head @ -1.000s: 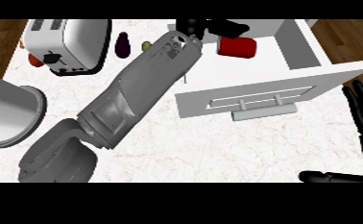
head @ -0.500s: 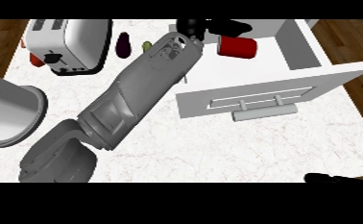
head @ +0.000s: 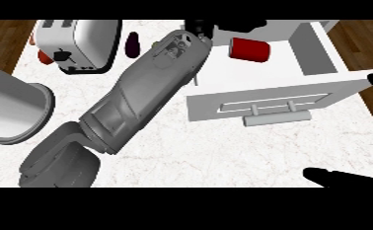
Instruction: Pick up the can, place it into the drawer and close the drawer
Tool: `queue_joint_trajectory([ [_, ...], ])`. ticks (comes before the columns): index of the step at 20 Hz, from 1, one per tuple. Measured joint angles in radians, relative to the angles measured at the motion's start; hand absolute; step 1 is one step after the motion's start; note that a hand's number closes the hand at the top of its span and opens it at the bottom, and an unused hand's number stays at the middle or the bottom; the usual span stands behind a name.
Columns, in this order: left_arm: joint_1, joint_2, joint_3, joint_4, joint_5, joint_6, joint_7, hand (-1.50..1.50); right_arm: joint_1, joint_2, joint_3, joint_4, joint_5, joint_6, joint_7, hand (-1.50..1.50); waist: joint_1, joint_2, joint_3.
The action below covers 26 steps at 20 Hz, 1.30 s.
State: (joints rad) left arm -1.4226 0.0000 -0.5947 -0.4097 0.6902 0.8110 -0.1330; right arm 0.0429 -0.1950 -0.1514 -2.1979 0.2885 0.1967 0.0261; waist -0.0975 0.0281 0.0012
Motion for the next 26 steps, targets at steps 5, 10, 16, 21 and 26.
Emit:
queue_joint_trajectory([
  [5,-0.020,0.000,0.001,-0.008,0.017,0.020,-0.009,-1.50,-0.028,-0.035,0.078,0.022,0.202,-0.026,-0.006,-1.50,0.027,-0.007,0.000],
  [10,-0.036,0.000,-0.014,-0.019,0.018,0.026,0.018,-1.50,-0.067,-0.061,0.155,0.140,0.405,-0.075,-0.037,-1.50,0.058,-0.014,0.000],
  [16,-0.034,0.009,0.000,-0.040,0.002,0.024,0.049,-1.50,-0.121,-0.060,0.233,0.313,0.615,-0.155,-0.039,-1.50,0.093,-0.023,-0.001],
  [21,-0.032,0.059,-0.004,-0.103,-0.026,0.019,0.126,-1.50,-0.159,-0.007,0.259,0.488,0.723,-0.287,-0.055,-1.50,0.113,-0.029,-0.001],
  [26,0.035,0.141,-0.023,-0.223,-0.064,0.013,0.194,-1.50,-0.238,0.027,0.234,0.656,0.773,-0.386,-0.068,-1.50,0.124,-0.036,-0.005],
])
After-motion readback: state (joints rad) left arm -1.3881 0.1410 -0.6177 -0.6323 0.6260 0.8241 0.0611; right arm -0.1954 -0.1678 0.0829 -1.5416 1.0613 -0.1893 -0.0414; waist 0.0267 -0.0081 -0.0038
